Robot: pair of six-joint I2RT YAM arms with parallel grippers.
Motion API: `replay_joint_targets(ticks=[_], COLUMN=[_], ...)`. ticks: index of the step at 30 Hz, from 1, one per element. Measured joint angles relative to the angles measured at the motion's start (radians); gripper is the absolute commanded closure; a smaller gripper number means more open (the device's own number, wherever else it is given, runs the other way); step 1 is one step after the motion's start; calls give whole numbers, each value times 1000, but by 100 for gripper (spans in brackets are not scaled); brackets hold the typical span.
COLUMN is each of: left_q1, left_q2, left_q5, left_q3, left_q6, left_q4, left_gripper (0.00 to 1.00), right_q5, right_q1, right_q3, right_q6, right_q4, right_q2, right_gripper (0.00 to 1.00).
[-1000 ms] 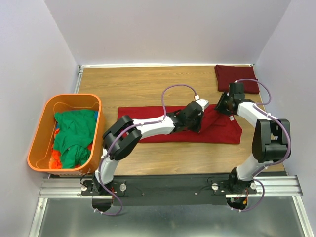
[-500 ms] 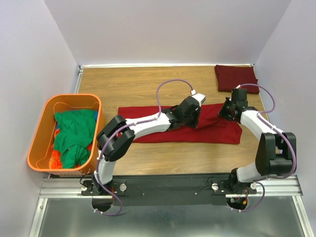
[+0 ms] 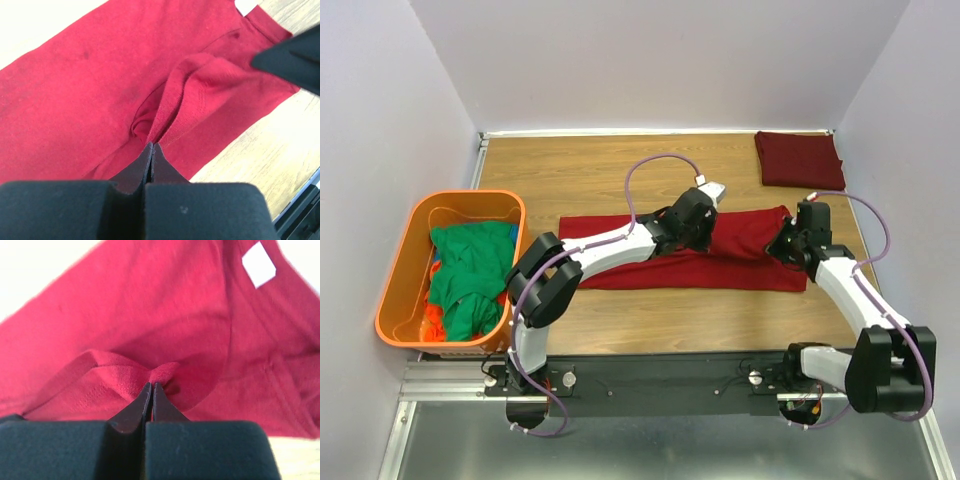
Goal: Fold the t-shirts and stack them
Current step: Fold the tshirt
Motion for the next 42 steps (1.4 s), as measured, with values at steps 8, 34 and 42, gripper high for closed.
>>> replay_joint_targets(ticks=[8, 34, 42], left_q1=[3, 20, 42], left_q2=[4, 109, 107], left_q5=[54, 117, 117], left_q3=[-3, -20, -21], left_q6=[22, 48, 48], left_q4=[-5, 9, 4], left_gripper=[100, 86, 79], right_q5=[-29, 43, 87], right_q1=[0, 0, 0], right_q3=[-104, -129, -185], right_q6=[56, 139, 176], right_q4=[-42, -42, 16], right_q2=[-105, -68, 13], right_gripper=[96, 63, 62])
